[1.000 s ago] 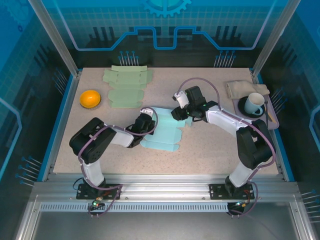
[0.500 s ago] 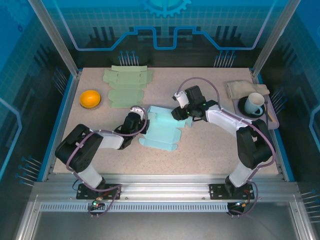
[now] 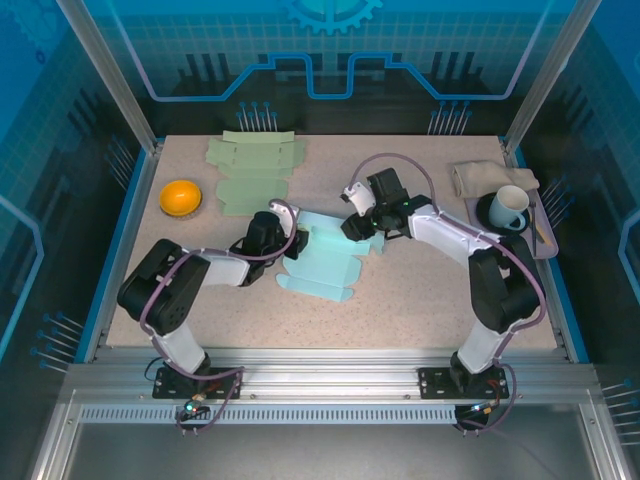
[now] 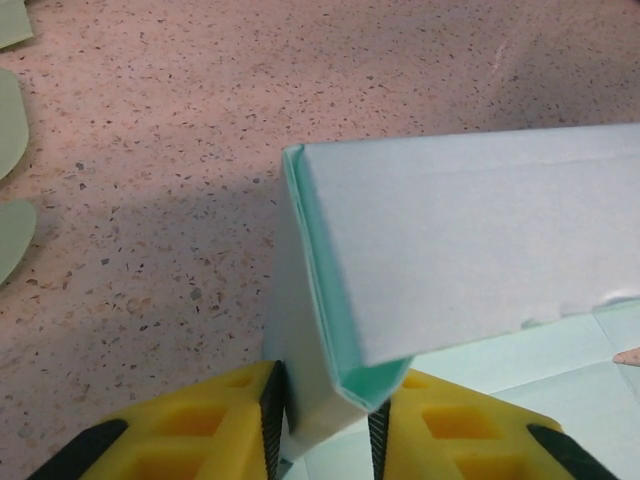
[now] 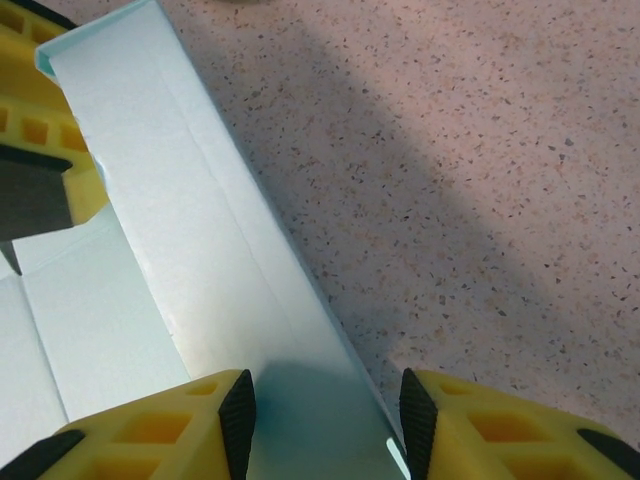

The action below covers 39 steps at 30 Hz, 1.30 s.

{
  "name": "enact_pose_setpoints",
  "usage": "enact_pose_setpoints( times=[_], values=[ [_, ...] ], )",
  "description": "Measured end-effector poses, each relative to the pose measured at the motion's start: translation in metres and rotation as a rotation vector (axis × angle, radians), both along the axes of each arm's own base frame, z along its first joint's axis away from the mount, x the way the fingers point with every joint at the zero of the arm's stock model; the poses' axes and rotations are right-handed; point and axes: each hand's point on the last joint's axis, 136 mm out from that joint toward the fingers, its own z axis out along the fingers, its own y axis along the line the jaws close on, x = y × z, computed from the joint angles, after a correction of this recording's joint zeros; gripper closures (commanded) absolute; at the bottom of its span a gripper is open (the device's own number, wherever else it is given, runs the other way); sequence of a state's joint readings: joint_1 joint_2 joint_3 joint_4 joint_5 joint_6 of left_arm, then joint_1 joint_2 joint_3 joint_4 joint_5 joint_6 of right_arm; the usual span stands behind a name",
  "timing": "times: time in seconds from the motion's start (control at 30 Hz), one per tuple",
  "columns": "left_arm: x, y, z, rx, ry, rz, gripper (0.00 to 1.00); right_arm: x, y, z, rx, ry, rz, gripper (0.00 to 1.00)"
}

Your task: Fold the paper box

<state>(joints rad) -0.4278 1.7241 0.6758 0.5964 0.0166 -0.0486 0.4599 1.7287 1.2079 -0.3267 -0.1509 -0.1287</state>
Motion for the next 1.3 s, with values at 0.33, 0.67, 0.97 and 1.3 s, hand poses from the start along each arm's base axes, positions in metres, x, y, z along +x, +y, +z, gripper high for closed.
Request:
enact_pose_setpoints(
  times=[0.33, 0.67, 0.97, 1.3],
  values=[
    [0.011, -0.004, -0.003, 0.018, -0.008, -0.013, 0.65, -0.001, 0.004, -0.003, -0.006, 0.021, 0.050, 0.55],
    [0.023, -0.005, -0.008, 0.028, -0.001, -0.005, 0.91, -0.002, 0.003, -0.004, 0.001, 0.048, 0.089, 0.55],
    [0.024, -0.003, -0.009, 0.037, -0.004, 0.059, 1.00, -0.002, 0.006, -0.003, 0.034, 0.073, 0.084, 0.56],
    [0.019, -0.005, -0.009, 0.087, -0.002, 0.187, 1.00, 0.007, -0.001, 0.005, 0.064, 0.085, -0.064, 0.50]
  ],
)
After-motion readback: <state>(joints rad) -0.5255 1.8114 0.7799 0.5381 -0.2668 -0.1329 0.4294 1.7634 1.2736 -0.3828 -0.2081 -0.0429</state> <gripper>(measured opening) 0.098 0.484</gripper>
